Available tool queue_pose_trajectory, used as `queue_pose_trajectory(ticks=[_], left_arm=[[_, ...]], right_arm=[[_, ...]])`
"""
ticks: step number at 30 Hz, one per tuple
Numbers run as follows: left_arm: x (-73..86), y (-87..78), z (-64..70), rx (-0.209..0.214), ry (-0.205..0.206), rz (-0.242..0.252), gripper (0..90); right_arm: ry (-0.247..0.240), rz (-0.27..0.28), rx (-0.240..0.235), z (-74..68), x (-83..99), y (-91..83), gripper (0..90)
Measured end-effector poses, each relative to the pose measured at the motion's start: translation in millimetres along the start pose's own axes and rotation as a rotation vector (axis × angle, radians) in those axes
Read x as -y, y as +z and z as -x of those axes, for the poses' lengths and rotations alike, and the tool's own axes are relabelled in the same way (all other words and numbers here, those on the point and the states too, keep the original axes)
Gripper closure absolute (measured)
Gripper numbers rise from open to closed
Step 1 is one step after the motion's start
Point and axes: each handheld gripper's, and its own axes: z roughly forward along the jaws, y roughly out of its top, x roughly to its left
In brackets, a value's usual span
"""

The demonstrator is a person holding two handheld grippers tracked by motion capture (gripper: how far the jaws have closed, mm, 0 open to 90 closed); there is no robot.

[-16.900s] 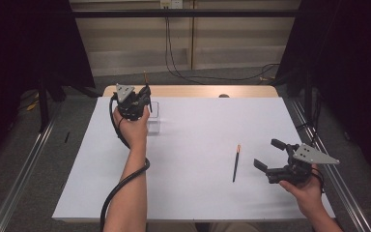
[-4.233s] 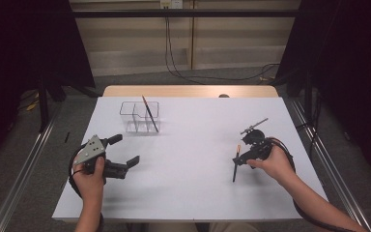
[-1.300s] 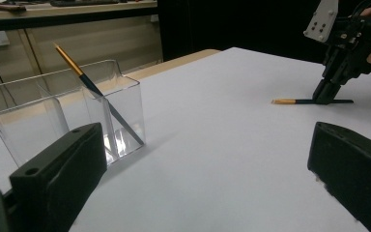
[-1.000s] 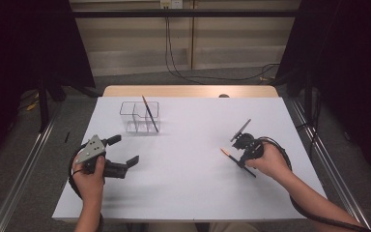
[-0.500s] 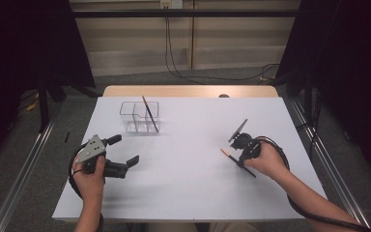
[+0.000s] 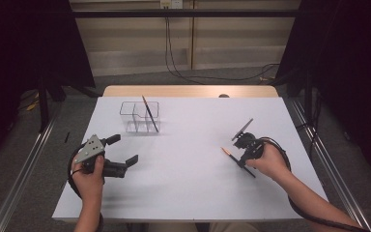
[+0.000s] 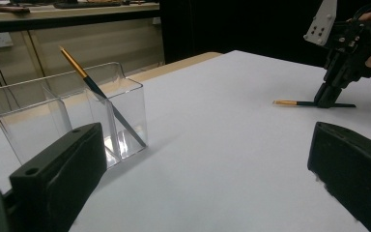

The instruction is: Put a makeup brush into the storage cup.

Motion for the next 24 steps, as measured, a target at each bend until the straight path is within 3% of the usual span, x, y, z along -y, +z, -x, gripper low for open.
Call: queue_pose_trajectory(ticks=[15, 24], left_arm=[[1.5, 1.7, 0.3, 0.005, -0.011, 0.003, 0.3], [1.5, 2.7, 0.9, 0.007, -0.015, 0.004, 0.2]], right_arm=[[0.034, 0.183, -0.061, 0.9, 4.3, -8.1, 84.8], [0.075, 0.388, -0.089, -2.0, 7.8, -15.6, 84.8]])
